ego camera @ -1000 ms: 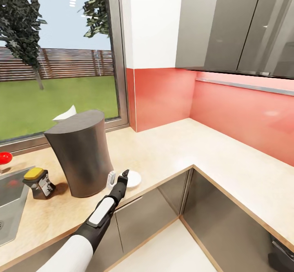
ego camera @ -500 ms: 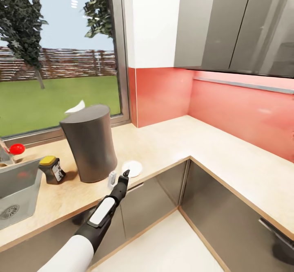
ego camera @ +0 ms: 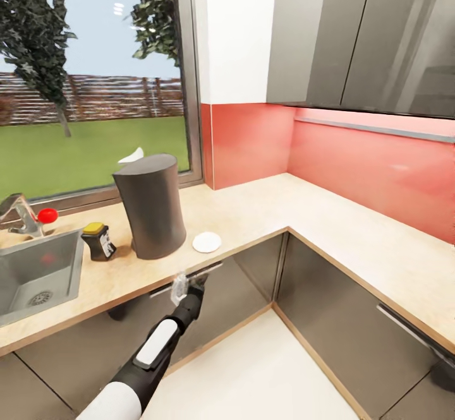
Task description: Set up a coffee station on the kitchen countertop: keep the coffee maker on the countertop, move the bottle of coffee from the kitchen shelf to the counter next to the coffee maker, place a paper coffee filter on top of the coffee maker, put the saucer next to the coffee maker with the coffee cup on the saucer, and place the electric kettle next to the coffee maker.
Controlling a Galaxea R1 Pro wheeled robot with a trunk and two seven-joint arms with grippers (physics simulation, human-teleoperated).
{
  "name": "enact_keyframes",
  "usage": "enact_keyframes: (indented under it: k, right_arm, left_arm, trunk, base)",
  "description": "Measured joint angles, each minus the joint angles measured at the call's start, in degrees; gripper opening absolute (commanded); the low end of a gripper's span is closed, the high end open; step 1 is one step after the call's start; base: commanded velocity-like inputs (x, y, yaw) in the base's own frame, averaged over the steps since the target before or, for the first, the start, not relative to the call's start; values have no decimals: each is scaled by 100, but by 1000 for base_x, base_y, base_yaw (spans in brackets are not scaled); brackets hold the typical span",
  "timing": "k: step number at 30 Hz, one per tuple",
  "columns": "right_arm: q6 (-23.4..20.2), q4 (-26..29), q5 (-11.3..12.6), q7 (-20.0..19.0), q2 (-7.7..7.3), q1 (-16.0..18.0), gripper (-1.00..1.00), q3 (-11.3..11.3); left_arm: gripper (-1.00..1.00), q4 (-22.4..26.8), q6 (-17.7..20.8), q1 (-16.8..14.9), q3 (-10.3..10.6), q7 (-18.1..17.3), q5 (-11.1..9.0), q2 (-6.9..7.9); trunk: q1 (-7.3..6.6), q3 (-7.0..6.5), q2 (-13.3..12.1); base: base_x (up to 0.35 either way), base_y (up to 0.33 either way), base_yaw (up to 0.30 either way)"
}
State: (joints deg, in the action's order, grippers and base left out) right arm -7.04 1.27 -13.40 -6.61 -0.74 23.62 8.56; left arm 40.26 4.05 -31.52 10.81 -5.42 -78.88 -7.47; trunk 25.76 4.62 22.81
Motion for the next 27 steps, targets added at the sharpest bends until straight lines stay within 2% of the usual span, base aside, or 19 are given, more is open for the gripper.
enact_keyframes:
  k: [2,5,7,10,11,13,14,15,16,18,21,22,23,24,25,27]
  right_arm:
    - [0,0,0,0,-3,1,100,0]
    - [0,0,0,0,-8,1,100,0]
    - [0,0,0,0,-10,-2,100,0]
    - [4,4,0,0,-13,-1,100,0]
    - [5,5,0,0,-13,-2,100,0]
    - [9,7,0,0,-13,-1,100,0]
    - [11,7,0,0,-13,0,100,0]
    - [12,8,0,0,-14,-2,100,0]
    - [13,8,2,0,-14,-1,100,0]
    - [16,8,8,0,-14,-2,100,3]
    - [17,8,15,0,-13,0,100,9]
    - [17,8,16,0,-13,1,100,11]
    - [18,8,16,0,-13,1,100,13]
    - [17,8,16,0,-13,-1,100,14]
    - [17,8,16,1,-13,1,100,16]
    - [17,8,17,1,-15,2,100,19]
  left_arm:
    - [100,1,26,122,14,-23,28,16]
    - [100,-5,90,361,23,-44,194,115]
    - [100,-30,112,661,45,-136,543,228]
    - [100,-162,79,1052,56,-379,1108,287]
    - [100,-208,65,1117,57,-408,1230,293]
    - [100,-530,-91,1281,57,-474,1823,294]
    - [100,-652,-174,1308,55,-488,2000,294]
    - [100,-903,-361,1345,39,-510,2335,295]
    - [100,-1051,-476,1358,30,-520,2501,296]
    - [100,-1732,-1042,1399,-1,-548,3154,303]
    - [100,-2527,-1501,1428,6,-545,3709,340]
    - [100,-2654,-1559,1430,7,-544,3815,361]
    - [100,-2864,-1663,1437,5,-538,4026,422]
    - [100,-2964,-1715,1438,7,-536,4141,463]
    - [100,-3232,-1850,1450,-6,-515,4545,611]
    - [100,-3502,-1929,1620,9,-440,5098,756]
  trunk:
    - [0,0,0]
    - [0,-1,-1]
    - [-1,0,-1]
    - [-1,0,-1]
    - [-1,0,-1]
    - [-1,0,-1]
    - [-1,0,-1]
    - [-1,0,-1]
    - [-1,0,-1]
    - [-1,1,-1]
    - [-1,0,-1]
    - [-1,0,-1]
    - [-1,0,-1]
    - [-1,-1,-1]
    - [-1,1,-1]
    - [-1,5,-1]
  base:
    - [-52,0,0]
    - [-19,0,0]
    - [-6,0,0]
    - [-2,0,0]
    - [0,0,0]
    - [0,0,0]
    - [0,0,0]
    - [0,0,0]
    - [0,0,0]
    - [0,0,0]
    - [0,0,54]
    - [0,0,136]
    - [0,0,163]
    - [0,0,227]
    - [0,0,248]
    - [0,0,260]
